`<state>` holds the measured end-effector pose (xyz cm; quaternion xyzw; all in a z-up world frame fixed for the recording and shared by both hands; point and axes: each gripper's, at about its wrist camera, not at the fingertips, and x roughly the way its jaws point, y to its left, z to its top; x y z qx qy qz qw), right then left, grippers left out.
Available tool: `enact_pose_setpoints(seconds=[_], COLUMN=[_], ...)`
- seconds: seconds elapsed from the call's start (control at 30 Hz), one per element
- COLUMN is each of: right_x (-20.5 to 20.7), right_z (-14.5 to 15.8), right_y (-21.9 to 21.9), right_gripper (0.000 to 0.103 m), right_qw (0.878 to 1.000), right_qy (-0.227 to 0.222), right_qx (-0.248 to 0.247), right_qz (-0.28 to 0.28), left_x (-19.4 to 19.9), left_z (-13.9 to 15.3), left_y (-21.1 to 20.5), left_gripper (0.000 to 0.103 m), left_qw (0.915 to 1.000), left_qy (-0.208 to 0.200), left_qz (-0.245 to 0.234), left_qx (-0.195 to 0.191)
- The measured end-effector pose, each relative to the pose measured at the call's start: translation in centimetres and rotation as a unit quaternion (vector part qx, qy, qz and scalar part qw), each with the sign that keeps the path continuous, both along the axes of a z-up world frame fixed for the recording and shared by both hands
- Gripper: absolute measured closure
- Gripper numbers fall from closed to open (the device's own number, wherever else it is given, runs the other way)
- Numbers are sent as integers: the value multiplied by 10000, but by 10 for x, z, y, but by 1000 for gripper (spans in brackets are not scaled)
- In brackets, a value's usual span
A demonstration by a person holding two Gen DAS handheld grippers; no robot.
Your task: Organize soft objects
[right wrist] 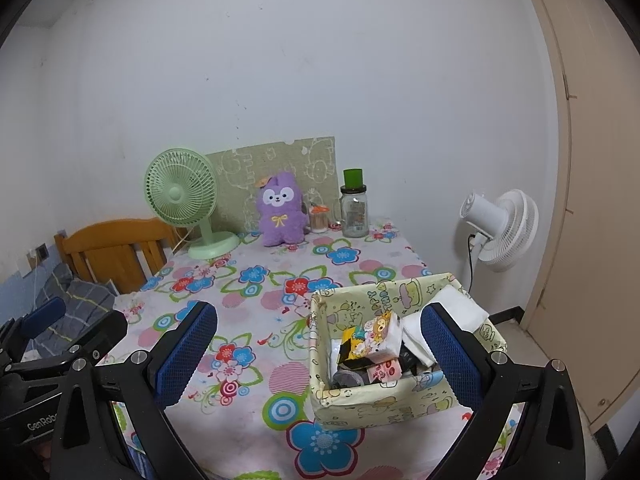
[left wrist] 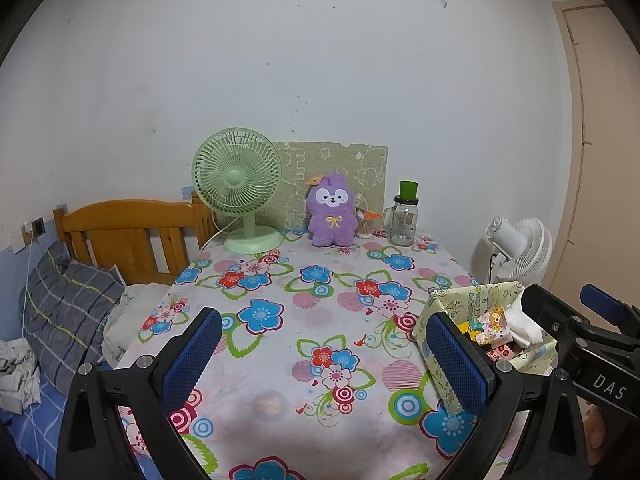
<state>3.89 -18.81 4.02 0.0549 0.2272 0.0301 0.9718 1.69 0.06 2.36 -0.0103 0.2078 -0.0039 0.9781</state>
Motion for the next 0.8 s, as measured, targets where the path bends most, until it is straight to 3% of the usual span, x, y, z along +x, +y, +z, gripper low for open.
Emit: enact_pose_setpoints(seconds=[0.8], right_x=[2], right_z=[0], right_y=[1], right_gripper=[0], right_qw=[10000], right_qy=[30], right_qx=[-6], right_qz=[30], left_x=[3], left_z=[2], left_y=[4], left_gripper=[0], left_qw=[10000], left_qy=[29], left_qz=[42], left_qx=[-24])
